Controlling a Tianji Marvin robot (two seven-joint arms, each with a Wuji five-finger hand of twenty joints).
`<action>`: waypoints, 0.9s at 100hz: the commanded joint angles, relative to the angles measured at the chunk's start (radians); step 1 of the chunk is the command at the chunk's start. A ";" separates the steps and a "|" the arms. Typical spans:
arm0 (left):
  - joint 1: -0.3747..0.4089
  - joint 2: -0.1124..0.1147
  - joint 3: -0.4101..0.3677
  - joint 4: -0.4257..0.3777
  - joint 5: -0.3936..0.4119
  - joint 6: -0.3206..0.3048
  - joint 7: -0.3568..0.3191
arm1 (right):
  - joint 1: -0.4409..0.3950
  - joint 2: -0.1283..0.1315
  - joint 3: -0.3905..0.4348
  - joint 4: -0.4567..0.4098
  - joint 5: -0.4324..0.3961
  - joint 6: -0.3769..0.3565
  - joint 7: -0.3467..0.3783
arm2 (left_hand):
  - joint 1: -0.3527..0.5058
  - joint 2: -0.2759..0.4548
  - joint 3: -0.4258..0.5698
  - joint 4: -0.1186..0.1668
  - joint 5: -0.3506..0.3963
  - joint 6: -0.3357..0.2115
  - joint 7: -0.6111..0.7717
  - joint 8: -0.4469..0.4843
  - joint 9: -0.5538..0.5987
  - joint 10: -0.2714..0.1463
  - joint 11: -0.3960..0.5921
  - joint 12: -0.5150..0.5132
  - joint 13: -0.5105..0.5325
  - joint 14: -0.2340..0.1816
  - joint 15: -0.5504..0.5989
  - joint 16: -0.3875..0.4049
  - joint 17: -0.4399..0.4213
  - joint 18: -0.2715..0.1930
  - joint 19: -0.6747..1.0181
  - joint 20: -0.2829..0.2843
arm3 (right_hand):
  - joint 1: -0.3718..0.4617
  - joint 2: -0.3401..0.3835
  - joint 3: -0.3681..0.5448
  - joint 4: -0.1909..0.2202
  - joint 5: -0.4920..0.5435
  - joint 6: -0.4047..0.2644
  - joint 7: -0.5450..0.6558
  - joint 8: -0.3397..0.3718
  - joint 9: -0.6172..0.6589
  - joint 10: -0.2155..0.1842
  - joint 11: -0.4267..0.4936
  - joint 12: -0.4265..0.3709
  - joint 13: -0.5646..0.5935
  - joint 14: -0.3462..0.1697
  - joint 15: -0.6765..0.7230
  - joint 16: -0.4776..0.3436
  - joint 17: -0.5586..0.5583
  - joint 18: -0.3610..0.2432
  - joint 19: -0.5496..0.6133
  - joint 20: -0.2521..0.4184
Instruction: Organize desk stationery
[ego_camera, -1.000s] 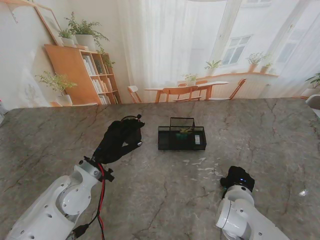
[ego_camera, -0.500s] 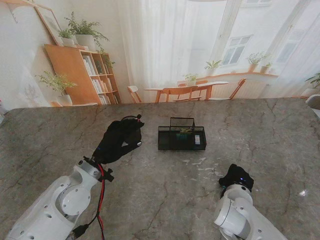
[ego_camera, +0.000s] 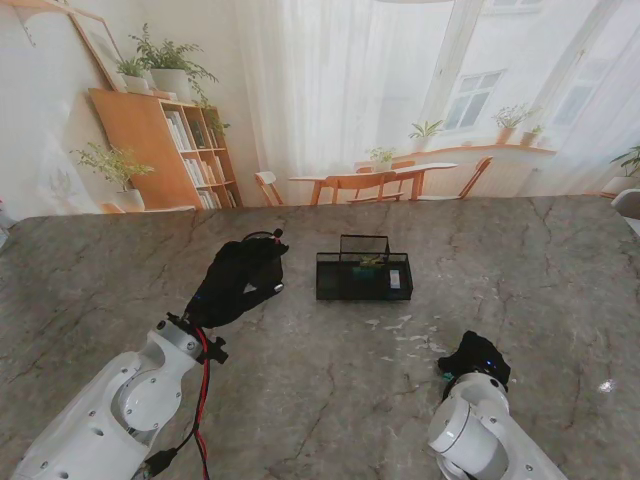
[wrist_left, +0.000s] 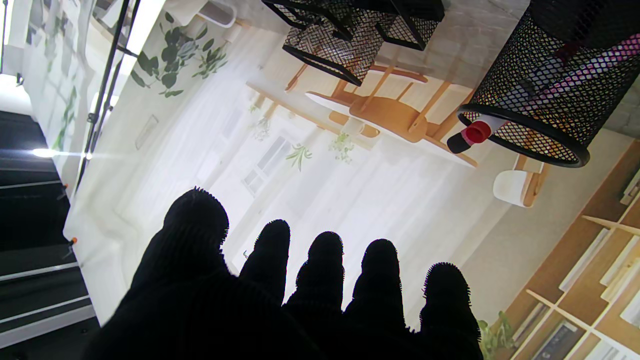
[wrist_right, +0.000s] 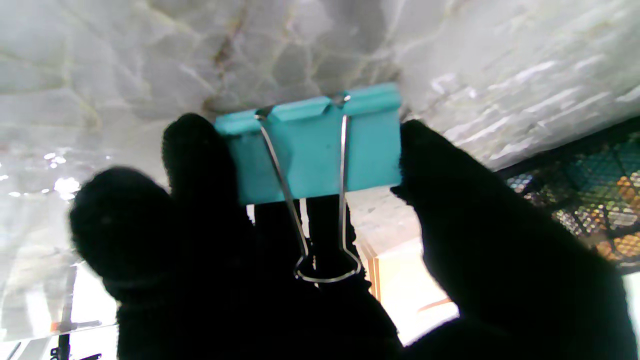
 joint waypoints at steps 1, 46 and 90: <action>0.003 -0.002 0.001 -0.002 0.000 -0.003 0.001 | -0.006 -0.009 0.010 -0.026 0.008 -0.007 0.005 | 0.029 0.083 -0.027 -0.120 0.011 -0.005 0.006 0.005 0.006 0.000 -0.003 0.004 0.018 -0.008 0.003 0.010 -0.014 -0.013 0.008 -0.004 | 0.241 -0.062 0.253 0.033 0.008 -0.006 0.029 -0.018 0.018 -0.003 -0.014 -0.010 0.047 -0.184 0.027 -0.018 0.036 -0.228 0.035 -0.006; 0.003 -0.002 0.001 -0.002 0.001 -0.003 0.000 | 0.065 0.001 0.054 -0.114 0.029 -0.045 0.064 | 0.029 0.083 -0.027 -0.120 0.011 -0.005 0.006 0.005 0.005 -0.001 -0.003 0.003 0.017 -0.010 0.002 0.009 -0.014 -0.013 0.006 -0.004 | 0.252 -0.071 0.249 0.012 0.022 -0.029 0.032 -0.028 0.024 -0.010 -0.021 -0.014 0.051 -0.181 0.029 -0.030 0.037 -0.247 0.033 0.004; 0.011 -0.001 -0.010 -0.008 0.012 0.004 0.007 | 0.346 -0.017 -0.045 0.009 0.120 -0.023 0.091 | 0.029 0.083 -0.027 -0.121 0.012 -0.006 0.006 0.005 0.006 -0.002 -0.003 0.003 0.018 -0.009 0.003 0.010 -0.014 -0.013 0.006 -0.003 | 0.259 -0.064 0.234 0.003 0.024 -0.053 0.042 -0.030 0.024 -0.028 -0.028 -0.014 0.050 -0.186 0.023 -0.033 0.036 -0.261 0.021 0.008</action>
